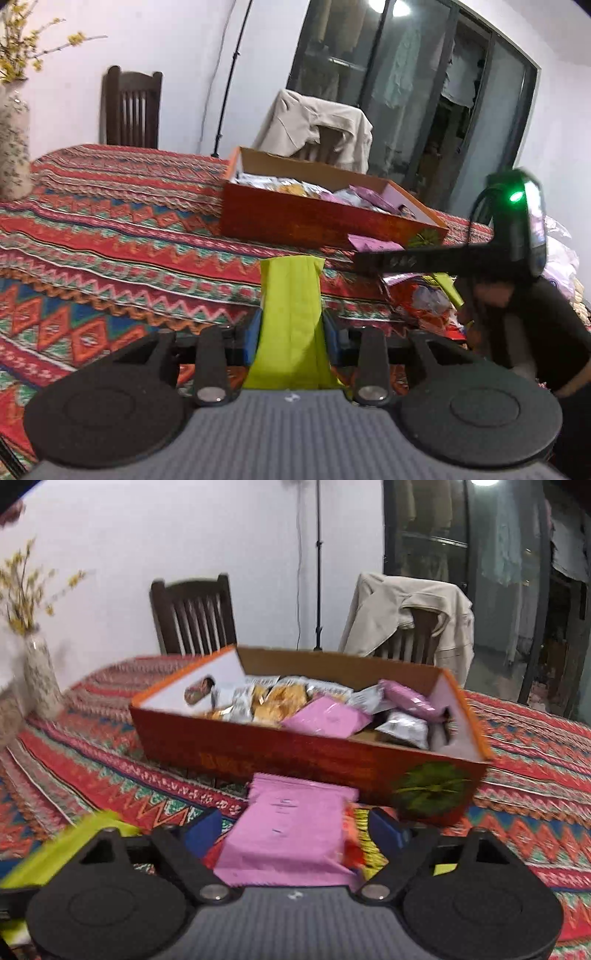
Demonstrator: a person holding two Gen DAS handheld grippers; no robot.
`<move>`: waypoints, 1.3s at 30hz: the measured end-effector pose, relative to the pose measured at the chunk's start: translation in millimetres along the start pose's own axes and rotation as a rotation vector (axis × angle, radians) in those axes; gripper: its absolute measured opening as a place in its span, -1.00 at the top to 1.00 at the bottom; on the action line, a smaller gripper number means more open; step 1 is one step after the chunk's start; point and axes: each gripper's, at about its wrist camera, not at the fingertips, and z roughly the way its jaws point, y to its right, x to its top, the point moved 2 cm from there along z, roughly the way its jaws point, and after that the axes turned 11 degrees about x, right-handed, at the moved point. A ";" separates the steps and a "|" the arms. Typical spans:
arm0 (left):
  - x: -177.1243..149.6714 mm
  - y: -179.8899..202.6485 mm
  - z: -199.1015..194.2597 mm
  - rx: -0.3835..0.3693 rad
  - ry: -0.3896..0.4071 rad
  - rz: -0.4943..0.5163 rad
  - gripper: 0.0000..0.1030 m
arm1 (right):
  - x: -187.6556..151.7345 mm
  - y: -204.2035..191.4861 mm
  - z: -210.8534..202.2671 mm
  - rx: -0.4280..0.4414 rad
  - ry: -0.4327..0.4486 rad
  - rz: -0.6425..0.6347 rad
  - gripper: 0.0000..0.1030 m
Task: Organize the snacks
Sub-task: 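Grasp a green bar with the left tool while the right grasps a pink packet, then carry the green bar and pink packet into the box and open both tools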
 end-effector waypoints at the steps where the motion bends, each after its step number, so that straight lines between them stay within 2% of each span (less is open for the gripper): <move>1: 0.7 -2.6 -2.3 0.001 0.001 -0.006 0.31 | -1.3 -3.9 6.9 -0.010 -0.008 -0.016 -0.41; 2: 0.8 -4.4 -4.3 -0.002 0.002 -0.011 0.31 | -2.8 -7.1 11.0 -0.025 -0.019 -0.029 -0.27; 4: 0.8 -4.2 -8.8 -0.003 0.004 -0.016 0.31 | -5.5 -9.0 14.1 -0.049 -0.025 -0.037 -0.25; 8: -1.0 -2.9 -32.2 -0.014 0.036 -0.010 0.31 | -10.6 -9.4 -4.1 -0.021 -0.022 -0.013 -0.18; 15: -9.7 12.0 -73.5 -0.021 0.069 0.016 0.30 | -49.4 -36.4 -100.8 0.050 0.049 -0.036 -0.18; 20: -18.9 33.6 -94.2 -0.075 0.056 0.043 0.30 | -89.0 -42.7 -173.4 0.079 0.092 0.012 -0.18; 23: -22.4 46.8 -102.3 -0.130 0.028 0.037 0.30 | -108.4 -40.8 -205.0 0.054 0.101 0.021 -0.18; 28: -27.9 71.4 -117.4 -0.174 0.034 0.078 0.30 | -130.4 -30.5 -242.0 0.011 0.131 0.053 -0.18; 39: -19.7 101.8 -118.3 -0.210 0.038 0.134 0.30 | -145.5 -7.4 -286.2 -0.022 0.224 0.102 -0.18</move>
